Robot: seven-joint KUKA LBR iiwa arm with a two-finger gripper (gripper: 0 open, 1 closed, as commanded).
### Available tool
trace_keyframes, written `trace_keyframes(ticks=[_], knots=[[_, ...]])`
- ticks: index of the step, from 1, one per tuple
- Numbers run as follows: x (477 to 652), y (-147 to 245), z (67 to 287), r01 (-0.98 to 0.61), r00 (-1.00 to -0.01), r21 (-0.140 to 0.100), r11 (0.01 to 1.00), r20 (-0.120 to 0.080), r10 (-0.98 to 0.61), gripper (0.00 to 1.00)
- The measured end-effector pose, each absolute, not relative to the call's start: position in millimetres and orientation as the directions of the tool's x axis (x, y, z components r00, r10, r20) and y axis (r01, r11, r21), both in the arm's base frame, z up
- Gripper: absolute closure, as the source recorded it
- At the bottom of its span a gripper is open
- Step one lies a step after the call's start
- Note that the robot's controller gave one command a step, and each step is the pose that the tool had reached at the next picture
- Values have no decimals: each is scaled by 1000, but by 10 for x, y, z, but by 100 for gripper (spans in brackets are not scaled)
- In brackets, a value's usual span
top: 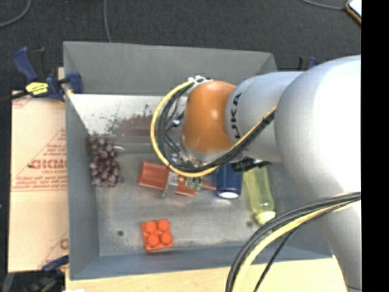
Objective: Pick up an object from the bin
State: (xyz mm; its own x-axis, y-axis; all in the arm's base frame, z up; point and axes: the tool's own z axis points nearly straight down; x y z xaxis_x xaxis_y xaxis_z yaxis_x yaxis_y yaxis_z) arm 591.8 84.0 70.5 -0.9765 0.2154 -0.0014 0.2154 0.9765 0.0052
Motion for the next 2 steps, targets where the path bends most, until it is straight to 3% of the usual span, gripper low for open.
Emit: trace_keyframes(ticks=[2], knots=[[5915,831,971,218,-976,5,976,-1,218,100]])
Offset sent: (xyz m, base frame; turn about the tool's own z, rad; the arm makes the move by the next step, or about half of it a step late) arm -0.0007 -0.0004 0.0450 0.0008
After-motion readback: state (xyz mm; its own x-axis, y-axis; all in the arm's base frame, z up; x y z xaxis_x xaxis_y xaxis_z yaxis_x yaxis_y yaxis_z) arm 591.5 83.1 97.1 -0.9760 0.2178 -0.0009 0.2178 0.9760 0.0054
